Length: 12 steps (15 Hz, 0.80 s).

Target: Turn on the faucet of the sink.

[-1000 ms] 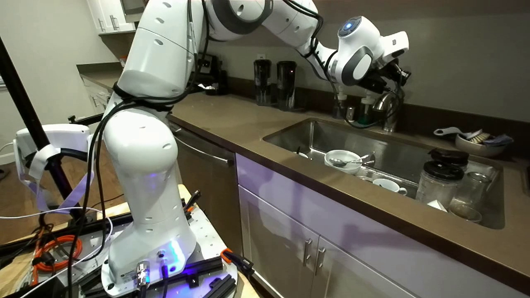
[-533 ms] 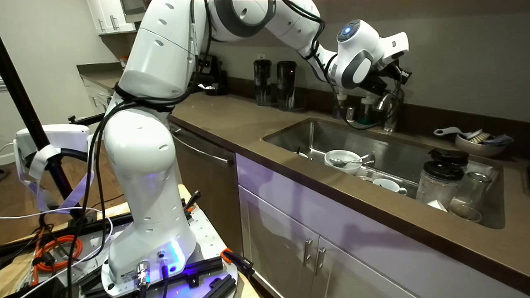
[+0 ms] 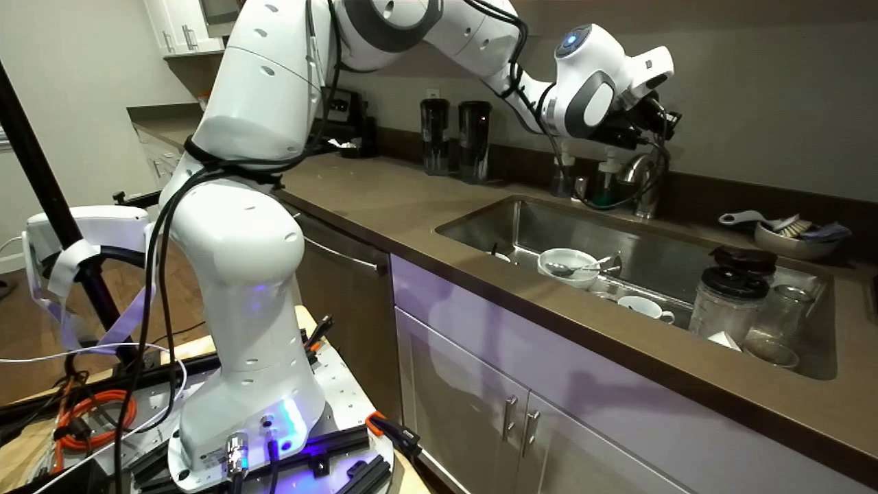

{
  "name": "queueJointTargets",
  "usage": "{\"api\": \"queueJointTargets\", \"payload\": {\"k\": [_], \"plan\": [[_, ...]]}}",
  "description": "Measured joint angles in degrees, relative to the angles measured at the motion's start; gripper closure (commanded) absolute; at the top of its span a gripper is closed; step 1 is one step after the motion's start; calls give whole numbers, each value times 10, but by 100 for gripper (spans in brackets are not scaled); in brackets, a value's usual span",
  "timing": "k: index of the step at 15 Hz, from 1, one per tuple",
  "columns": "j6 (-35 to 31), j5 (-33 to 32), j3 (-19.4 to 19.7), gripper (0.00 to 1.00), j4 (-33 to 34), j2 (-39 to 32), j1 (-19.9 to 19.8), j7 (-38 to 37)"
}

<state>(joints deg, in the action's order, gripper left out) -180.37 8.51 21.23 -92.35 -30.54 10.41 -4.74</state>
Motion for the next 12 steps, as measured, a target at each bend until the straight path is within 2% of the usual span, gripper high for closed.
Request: {"api": "queueJointTargets", "payload": {"k": [6,12], "plan": [[96,0,5,100,20,13,3,0],[141,1,4,100,32,16,3,0]]}}
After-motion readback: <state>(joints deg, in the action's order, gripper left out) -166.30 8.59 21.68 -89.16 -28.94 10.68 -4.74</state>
